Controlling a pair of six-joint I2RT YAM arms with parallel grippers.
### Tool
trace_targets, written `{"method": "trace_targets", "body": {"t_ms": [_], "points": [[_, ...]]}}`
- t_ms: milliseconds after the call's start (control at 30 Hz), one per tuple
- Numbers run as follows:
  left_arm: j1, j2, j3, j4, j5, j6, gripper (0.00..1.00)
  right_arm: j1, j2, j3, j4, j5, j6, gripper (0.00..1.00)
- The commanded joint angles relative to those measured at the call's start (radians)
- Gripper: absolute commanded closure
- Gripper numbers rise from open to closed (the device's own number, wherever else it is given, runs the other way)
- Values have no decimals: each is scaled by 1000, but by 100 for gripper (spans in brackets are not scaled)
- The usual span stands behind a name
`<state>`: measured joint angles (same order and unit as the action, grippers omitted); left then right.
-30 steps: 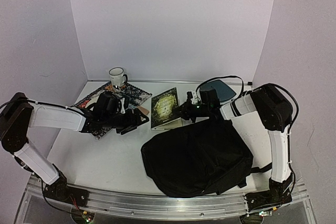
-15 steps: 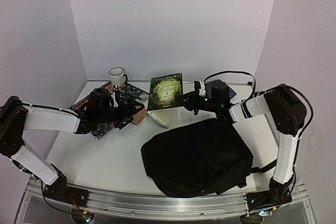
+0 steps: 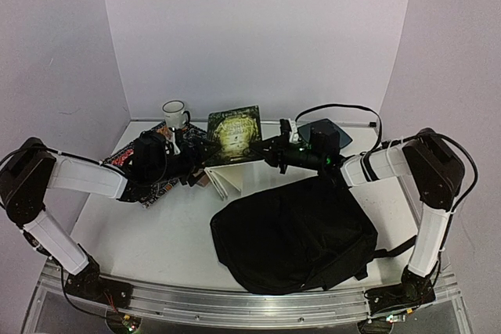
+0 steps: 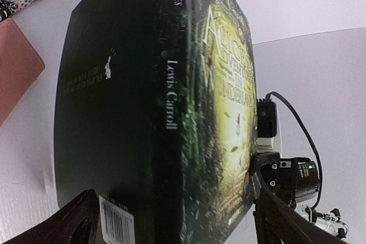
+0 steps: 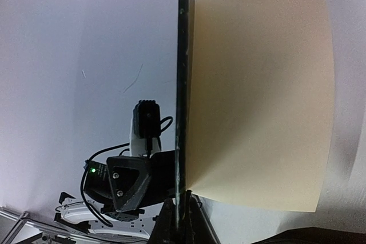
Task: Pack the student bag
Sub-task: Pass from the right arm to the left
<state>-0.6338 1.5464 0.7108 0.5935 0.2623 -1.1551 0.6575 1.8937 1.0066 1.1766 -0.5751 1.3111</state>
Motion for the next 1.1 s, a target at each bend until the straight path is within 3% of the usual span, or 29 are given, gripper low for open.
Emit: {"method": "trace_targets", "body": {"t_ms": [0, 500, 767, 1067], "points": [[2, 31, -3, 118, 43, -53, 5, 33, -78, 65, 287, 16, 7, 100], [2, -115, -105, 376, 60, -129, 29, 105, -1, 62, 333, 68, 30, 100], [-27, -204, -172, 508, 2, -143, 30, 139, 5, -14, 447, 227, 63, 100], [-86, -208, -185, 524, -59, -114, 30, 206, -46, -81, 465, 455, 11, 100]]}}
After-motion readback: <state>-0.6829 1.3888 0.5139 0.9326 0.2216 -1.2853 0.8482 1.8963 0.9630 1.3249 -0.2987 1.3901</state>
